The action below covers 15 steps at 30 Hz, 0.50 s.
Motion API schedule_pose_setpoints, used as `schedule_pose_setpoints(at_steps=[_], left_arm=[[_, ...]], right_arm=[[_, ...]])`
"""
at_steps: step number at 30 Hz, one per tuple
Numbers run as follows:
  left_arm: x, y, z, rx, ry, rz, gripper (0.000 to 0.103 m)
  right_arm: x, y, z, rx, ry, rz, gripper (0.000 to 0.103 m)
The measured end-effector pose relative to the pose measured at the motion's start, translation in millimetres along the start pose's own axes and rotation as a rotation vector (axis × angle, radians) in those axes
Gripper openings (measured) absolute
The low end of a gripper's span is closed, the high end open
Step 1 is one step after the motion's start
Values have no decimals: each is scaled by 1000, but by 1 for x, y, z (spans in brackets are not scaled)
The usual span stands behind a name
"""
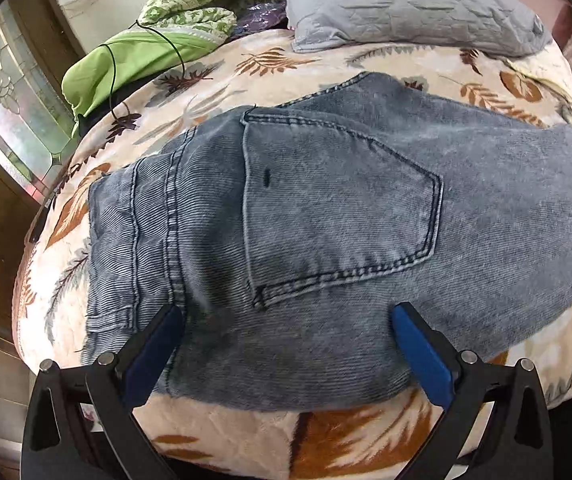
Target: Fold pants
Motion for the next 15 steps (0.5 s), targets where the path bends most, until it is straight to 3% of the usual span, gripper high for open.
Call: schedule_pose_setpoints(at_steps=[1, 6, 9, 12, 15], left_arm=[[1, 3, 2, -7, 4, -3, 103], [10, 15, 9, 2, 12, -5, 103], [34, 31, 14, 9, -42, -37, 103], [61, 72, 19, 60, -102, -102, 103], [86, 138, 26, 203, -136, -165, 103]], right_arm=[[-11, -9, 10, -17, 46, -5, 15], [2, -8, 13, -8, 16, -36, 15], [16, 7, 11, 7, 7, -53, 15], [39, 37, 3, 18, -43, -113, 15], [62, 79, 5, 76, -103, -174, 15]])
Point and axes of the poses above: each gripper's, at about its wrist camera, not at the fingertips, and x roughly against the way its jaws point, y to its left, z to its underside, the point moved 9 cm from there along -x, roughly the way its jaws point, and after that the axes turned 7 degrees about -x, right-handed, at the moved point
